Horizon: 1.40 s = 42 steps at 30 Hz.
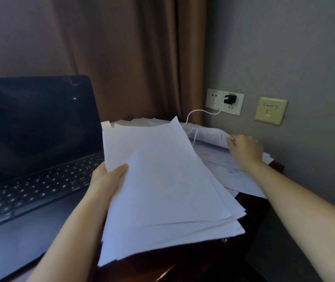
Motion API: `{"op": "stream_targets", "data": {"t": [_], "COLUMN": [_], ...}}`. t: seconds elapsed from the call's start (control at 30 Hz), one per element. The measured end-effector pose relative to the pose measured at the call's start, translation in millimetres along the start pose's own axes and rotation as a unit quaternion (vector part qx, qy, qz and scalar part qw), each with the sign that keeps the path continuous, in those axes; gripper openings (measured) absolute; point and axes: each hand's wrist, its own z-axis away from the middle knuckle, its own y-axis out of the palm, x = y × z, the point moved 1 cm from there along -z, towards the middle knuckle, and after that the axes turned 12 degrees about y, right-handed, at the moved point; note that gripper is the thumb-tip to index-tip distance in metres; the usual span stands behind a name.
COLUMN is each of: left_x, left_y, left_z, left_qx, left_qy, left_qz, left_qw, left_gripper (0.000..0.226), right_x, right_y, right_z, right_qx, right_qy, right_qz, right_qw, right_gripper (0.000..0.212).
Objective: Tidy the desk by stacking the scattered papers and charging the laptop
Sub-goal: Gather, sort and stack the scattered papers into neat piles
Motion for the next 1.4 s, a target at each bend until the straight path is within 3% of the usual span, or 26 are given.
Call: {"op": "stream_targets", "data": {"t": [0.1,0.27,0.33,0.4,0.47,0.53,0.57,0.67,0.77,0.83,0.93,1.13,1.23,1.3,1.4], "left_x": [1,0,-1,-1,-2,-2,-2,-2,-3,-5,-7,-9,-10,-9,-10], "left_y": [6,14,16,16,16,16,15,13,12,12,12,12,11,11,10], "left_z": [4,14,18,20,22,23,23,24,25,26,27,31,30,28,26], "left_qx": [-0.002,-0.006,-0.01,-0.009,-0.008,-0.008,-0.008,-0.005,0.002,0.005,0.014,0.031,0.036,0.039,0.051], "left_qy": [0.003,0.025,0.039,0.046,0.051,0.058,0.064,0.076,0.086,0.096,0.101,0.098,0.089,0.076,0.05], "left_qz": [-0.015,-0.066,-0.09,-0.103,-0.111,-0.121,-0.127,-0.144,-0.171,-0.19,-0.211,-0.221,-0.221,-0.211,-0.174], "left_qw": [1.0,0.997,0.995,0.994,0.992,0.991,0.99,0.987,0.981,0.977,0.972,0.97,0.971,0.974,0.982], "left_gripper": [0.029,0.027,0.025,0.026,0.028,0.029,0.03,0.032,0.032,0.033,0.034,0.032,0.034,0.034,0.018], "right_x": [-13,-26,-28,-29,-31,-36,-39,-38,-36,-32,-24,-13,-11,-12,-15], "right_y": [-24,-70,-80,-79,-66,-49,-43,-51,-80,-103,-133,-151,-149,-143,-131], "right_z": [7,24,38,58,83,106,113,117,99,89,76,63,57,53,50], "right_qx": [-0.045,-0.121,-0.104,-0.012,0.145,0.26,0.27,0.183,-0.015,-0.115,-0.134,-0.071,-0.01,0.035,0.167], "right_qy": [0.024,0.043,0.03,0.009,-0.026,-0.066,-0.074,-0.021,0.038,0.035,0.074,0.188,0.225,0.24,0.238], "right_qz": [-0.114,-0.262,-0.309,-0.326,-0.261,-0.189,-0.177,-0.156,-0.16,-0.24,-0.393,-0.624,-0.671,-0.66,-0.549], "right_qw": [0.992,0.956,0.945,0.945,0.954,0.945,0.943,0.97,0.986,0.963,0.907,0.755,0.707,0.711,0.783], "right_gripper": [0.044,0.04,0.042,0.037,0.014,0.023,0.03,0.034,0.03,0.031,0.028,0.018,0.018,0.013,0.008]}}
